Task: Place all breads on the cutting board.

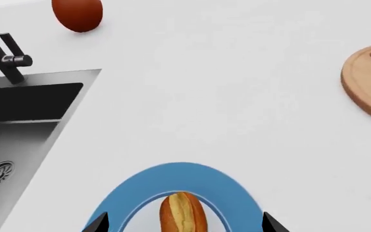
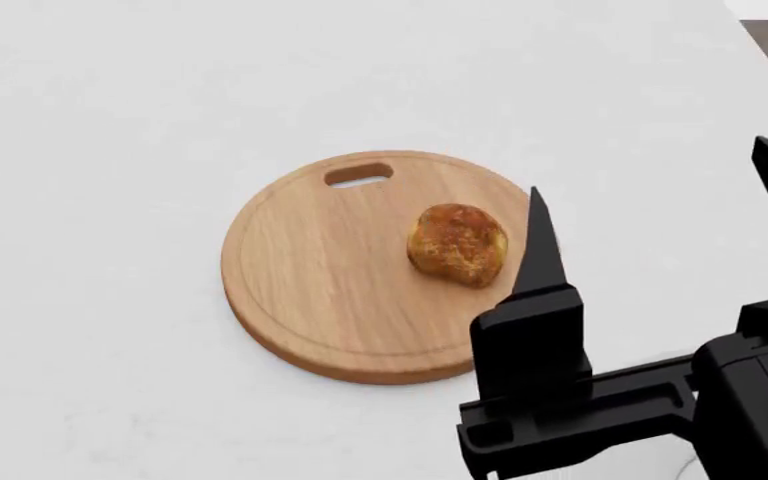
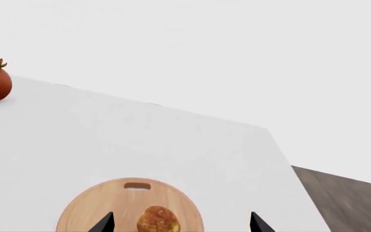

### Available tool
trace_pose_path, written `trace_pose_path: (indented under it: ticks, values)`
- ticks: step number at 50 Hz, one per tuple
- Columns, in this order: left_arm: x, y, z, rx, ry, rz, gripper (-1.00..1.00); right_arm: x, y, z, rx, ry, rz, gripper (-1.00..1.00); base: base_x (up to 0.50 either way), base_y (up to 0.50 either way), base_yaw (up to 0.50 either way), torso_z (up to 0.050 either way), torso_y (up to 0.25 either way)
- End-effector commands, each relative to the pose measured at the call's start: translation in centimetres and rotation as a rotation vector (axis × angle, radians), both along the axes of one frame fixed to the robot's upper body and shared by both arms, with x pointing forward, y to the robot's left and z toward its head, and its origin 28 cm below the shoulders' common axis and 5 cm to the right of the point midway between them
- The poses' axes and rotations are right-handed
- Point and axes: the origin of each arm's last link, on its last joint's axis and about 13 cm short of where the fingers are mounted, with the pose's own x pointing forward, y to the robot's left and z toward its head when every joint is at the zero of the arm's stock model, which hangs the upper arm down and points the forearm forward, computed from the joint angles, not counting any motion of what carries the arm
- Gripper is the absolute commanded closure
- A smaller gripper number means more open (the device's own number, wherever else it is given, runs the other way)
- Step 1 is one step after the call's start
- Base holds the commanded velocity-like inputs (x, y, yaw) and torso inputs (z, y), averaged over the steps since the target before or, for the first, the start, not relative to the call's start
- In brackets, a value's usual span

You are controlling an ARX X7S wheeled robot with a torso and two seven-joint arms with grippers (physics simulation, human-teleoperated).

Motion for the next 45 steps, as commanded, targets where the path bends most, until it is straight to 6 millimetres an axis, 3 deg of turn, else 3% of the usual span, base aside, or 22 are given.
trace_pose_path:
  ticks: [1, 27, 45]
  values:
    - [0.1, 1.3, -1.0, -0.047, -0.01, 0.046, -1.0, 0.0, 0.1, 0.1, 0.002, -0.034, 0.029, -1.0, 0.0, 0.0, 0.0, 0.0, 0.0]
    - [4.7, 1.6, -5.1, -0.129, 0.019, 0.076, -1.0, -0.3, 0.1, 0.2, -0.014, -0.024, 0.015, -1.0, 0.0, 0.0, 0.0, 0.0, 0.0]
    - [5.2, 1.7, -8.3, -0.173, 0.069, 0.093, -1.0, -0.4, 0.1, 0.0, -0.016, -0.022, 0.009, -1.0, 0.0, 0.0, 0.0, 0.0, 0.0]
